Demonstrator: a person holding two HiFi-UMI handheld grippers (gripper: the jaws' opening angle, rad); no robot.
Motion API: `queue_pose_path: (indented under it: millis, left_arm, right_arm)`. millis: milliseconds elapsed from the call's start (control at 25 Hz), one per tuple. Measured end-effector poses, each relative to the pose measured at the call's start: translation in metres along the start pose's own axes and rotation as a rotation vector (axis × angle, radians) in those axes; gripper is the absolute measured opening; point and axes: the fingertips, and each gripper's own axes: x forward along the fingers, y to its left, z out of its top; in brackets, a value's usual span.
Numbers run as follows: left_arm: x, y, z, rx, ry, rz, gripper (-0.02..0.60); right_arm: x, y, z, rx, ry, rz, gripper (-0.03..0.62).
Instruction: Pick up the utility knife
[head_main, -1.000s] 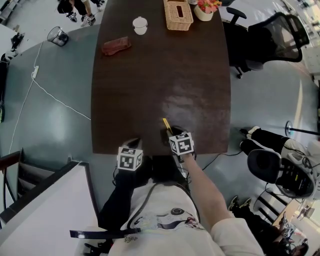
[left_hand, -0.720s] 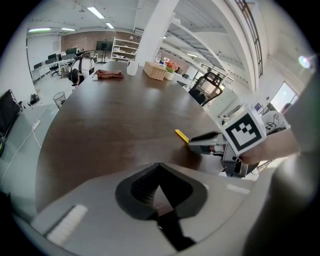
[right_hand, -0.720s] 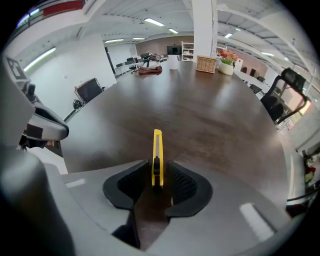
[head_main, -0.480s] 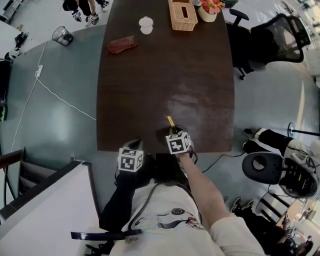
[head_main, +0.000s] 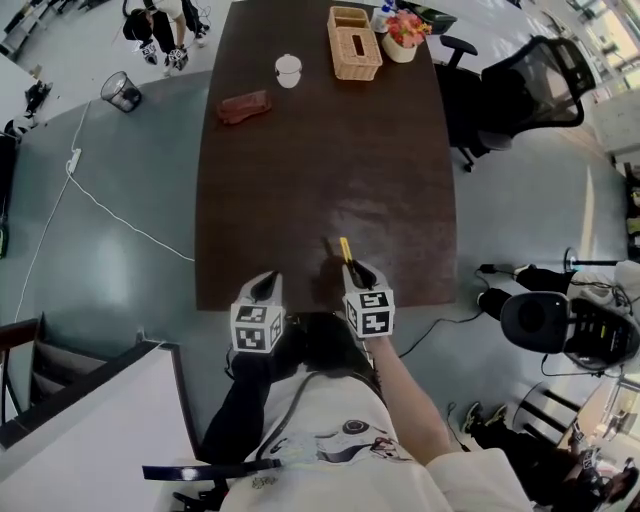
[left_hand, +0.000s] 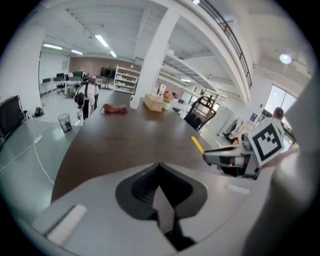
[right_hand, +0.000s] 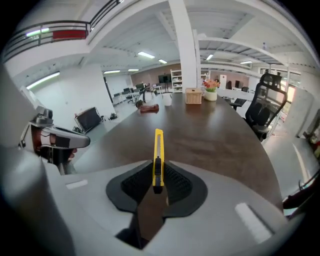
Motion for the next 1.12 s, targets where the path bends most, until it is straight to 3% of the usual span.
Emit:
queue_pose_path:
  millis: [200,440,800,1120]
  left_arm:
    - [-0.029,-0.011,0.076,0.118,-0.255,0.006,-0.002]
    - [-0.062,-0.02,0.116,0.204,-0.436,0.024,-0.002]
    - [-0.092,-0.038,0.135,0.235,-0.514,0.051,-0.003]
    - [-0.128,-0.084,0.101,0.247,-0.541,0.121,-0.003]
  right_arm:
    - [-0.045,0.008,0.047,0.052,-0.187,-0.026,0.067]
    - [-0.088,0.021,0.095,0.038,-0.395,-0.069,0.067]
    - [-0.147,0.036,0.127,-0.03,-0.552,-0.063,0.067]
    - [-0.201,0.034,0.098,-0.021,-0.625,-0.017,0.066]
